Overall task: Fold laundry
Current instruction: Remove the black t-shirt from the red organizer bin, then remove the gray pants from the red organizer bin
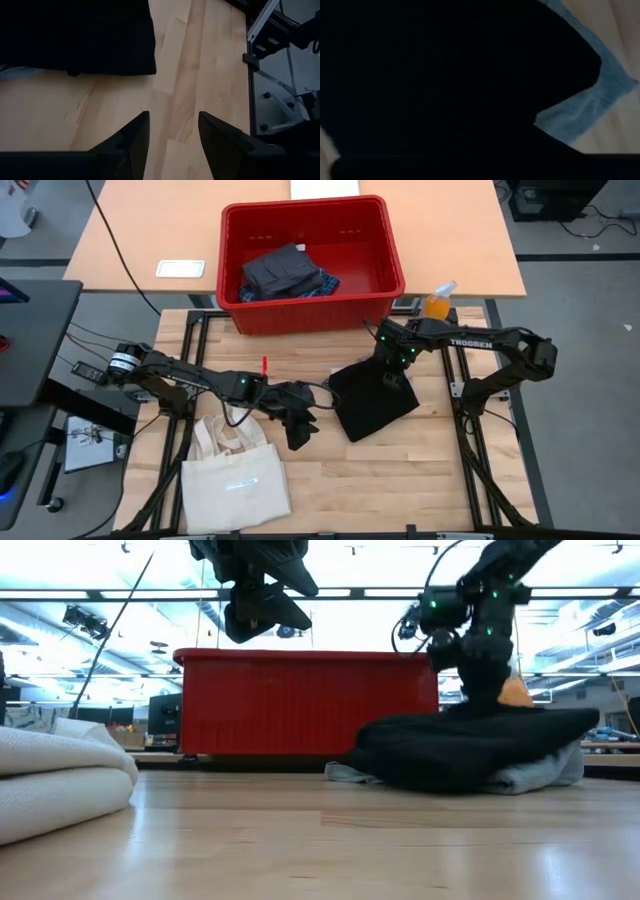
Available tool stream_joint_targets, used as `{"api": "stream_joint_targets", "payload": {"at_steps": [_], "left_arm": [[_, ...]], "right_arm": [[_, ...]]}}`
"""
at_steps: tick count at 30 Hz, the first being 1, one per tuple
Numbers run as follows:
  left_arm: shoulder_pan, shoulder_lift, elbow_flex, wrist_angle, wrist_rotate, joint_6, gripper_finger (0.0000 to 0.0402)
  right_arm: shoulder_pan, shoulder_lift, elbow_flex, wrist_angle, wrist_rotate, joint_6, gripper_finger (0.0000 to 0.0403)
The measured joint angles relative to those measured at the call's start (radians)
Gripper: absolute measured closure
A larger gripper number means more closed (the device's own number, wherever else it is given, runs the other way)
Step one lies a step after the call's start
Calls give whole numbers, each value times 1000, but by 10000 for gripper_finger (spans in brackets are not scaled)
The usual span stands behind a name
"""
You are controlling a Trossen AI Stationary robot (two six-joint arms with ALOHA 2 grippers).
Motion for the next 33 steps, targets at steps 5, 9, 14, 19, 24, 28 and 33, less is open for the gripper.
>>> {"api": "stream_joint_targets", "payload": {"at_steps": [5,9,14,19,24,28,33], "left_arm": [[0,0,0,0,0,0,230],[0,0,0,0,0,6,230],[3,0,0,0,0,43,230],[18,0,0,0,0,73,230],[41,0,0,0,1,80,230],[57,-6,0,5,0,79,230],[57,-64,0,-1,-76,85,230]], "right_arm": [[-42,0,-74,101,-1,-15,219],[-74,0,-57,61,20,-15,150],[-124,0,48,-78,46,-18,76],[-153,0,202,-225,108,5,38],[-121,-3,280,-299,39,54,40],[-83,-2,190,-239,52,5,54],[-57,-1,26,-118,296,62,78]]}}
